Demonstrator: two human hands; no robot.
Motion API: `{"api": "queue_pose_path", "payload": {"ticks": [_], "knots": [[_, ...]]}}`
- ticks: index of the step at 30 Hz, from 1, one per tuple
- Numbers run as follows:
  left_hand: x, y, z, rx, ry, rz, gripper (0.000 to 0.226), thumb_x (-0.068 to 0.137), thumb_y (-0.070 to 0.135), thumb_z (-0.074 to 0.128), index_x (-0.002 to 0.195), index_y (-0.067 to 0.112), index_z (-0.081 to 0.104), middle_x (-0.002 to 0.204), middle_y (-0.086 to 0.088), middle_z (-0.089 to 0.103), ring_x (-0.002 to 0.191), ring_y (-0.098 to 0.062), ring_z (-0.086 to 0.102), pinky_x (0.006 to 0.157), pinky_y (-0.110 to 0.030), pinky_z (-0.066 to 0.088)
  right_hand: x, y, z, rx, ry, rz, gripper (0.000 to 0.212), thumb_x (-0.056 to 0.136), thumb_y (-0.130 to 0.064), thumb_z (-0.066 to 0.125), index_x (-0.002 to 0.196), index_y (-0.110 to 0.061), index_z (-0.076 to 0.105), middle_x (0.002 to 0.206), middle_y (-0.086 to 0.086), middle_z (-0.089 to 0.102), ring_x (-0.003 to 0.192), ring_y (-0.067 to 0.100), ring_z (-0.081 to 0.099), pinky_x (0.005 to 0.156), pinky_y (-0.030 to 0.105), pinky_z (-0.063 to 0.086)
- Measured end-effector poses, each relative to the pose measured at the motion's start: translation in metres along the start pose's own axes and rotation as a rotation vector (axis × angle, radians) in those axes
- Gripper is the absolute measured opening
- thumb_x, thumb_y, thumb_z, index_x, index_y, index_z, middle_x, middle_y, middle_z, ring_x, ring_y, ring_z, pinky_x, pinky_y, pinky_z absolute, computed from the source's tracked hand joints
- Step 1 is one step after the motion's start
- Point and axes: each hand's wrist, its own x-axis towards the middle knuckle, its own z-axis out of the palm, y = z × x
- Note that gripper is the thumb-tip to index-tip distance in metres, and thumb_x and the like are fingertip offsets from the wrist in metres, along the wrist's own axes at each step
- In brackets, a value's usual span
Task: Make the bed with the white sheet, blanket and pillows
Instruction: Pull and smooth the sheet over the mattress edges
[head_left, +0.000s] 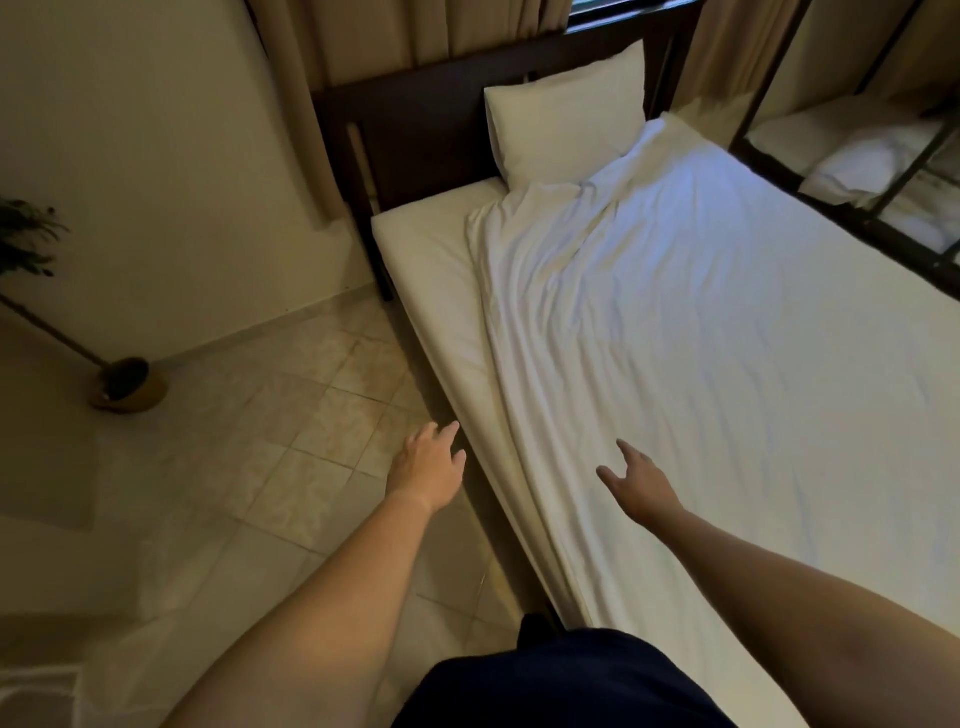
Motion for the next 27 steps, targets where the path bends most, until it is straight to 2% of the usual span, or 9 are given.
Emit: {"api": "queue_pose_path", "payload": {"ticks": [9,21,27], "knots": [[0.13,-0.048,-0.051,-0.011,-0.014,0.071,0.055,0.106,0.041,0.042,0.158,0.031,0.03,0.164,-0.004,0.028,0.151,-0.026,0.024,0.115,-0.047,0.038,0.097,-0.097,0.001,-0.02,0.042,-0.011,0.072,0.098,-0.052,0.052,0.159,-0.024,0.025,0.163,0.005,0.032,0.144,0.029,0.038,0.113,0.043,0.035],[0.318,-0.165,-0.157,0.121,-0.094,0.177,0.054,0.105,0.042,0.043,0.157,0.031,0.032,0.163,-0.004,0.03,0.148,-0.027,0.03,0.111,-0.047,0.041,0.205,-0.243,0.047,0.09,0.126,0.132,0.074,0.098,-0.054,0.051,0.16,-0.026,0.023,0.163,0.004,0.031,0.146,0.028,0.036,0.115,0.043,0.034],[0.401,-0.182,-0.195,0.131,-0.12,0.217,0.054,0.105,0.042,0.042,0.157,0.028,0.034,0.162,-0.005,0.032,0.147,-0.028,0.031,0.11,-0.048,0.043,0.256,-0.293,0.055,0.125,0.14,0.166,0.074,0.096,-0.056,0.05,0.159,-0.027,0.023,0.163,0.002,0.031,0.147,0.027,0.035,0.117,0.045,0.034]]}}
